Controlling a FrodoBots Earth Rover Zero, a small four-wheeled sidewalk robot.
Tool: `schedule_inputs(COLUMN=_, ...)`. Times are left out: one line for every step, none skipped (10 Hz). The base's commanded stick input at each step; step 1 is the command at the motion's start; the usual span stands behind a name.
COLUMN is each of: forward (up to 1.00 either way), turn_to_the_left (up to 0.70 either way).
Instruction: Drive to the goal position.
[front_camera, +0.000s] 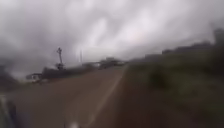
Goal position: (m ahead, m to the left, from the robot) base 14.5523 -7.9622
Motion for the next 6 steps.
schedule_inputs(forward=0.7, turn_to_the_left=-0.35)
schedule_inputs(forward=0.7, turn_to_the_left=-0.35)
schedule_inputs(forward=0.7, turn_to_the_left=-0.35)
schedule_inputs(forward=0.7, turn_to_the_left=-0.35)
schedule_inputs(forward=0.7, turn_to_the_left=-0.35)
schedule_inputs(forward=0.7, turn_to_the_left=-0.35)
